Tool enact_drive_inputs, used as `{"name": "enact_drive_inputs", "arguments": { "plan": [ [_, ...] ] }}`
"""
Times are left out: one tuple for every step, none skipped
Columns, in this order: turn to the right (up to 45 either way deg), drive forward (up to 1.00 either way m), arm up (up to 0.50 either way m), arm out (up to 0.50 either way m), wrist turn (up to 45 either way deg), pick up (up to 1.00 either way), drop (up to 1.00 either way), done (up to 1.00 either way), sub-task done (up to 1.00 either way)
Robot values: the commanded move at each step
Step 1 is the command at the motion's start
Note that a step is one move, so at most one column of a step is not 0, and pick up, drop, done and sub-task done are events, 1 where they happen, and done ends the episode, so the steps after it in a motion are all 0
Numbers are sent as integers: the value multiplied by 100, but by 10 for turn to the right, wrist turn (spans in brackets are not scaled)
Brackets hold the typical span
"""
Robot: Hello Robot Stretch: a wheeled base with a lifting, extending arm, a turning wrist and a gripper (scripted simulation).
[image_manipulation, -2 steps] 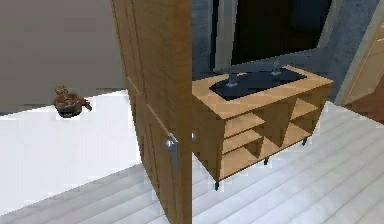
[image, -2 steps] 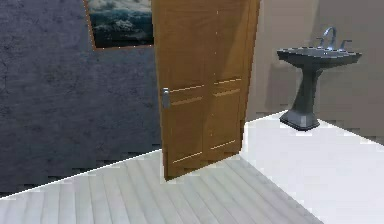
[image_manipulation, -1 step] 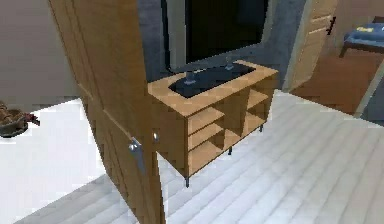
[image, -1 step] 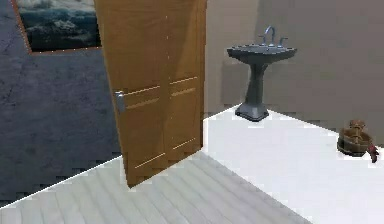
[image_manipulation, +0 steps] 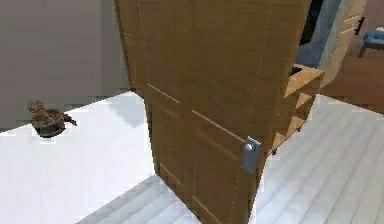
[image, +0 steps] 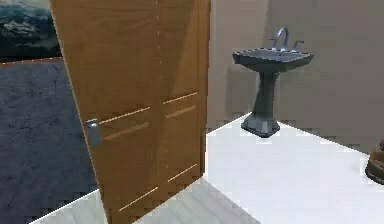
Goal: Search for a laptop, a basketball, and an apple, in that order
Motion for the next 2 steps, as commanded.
{"name": "enact_drive_inputs", "arguments": {
  "plan": [
    [450,0,0,0,0,0,0,0,0],
    [30,0,0,0,0,0,0,0,0]
  ]
}}
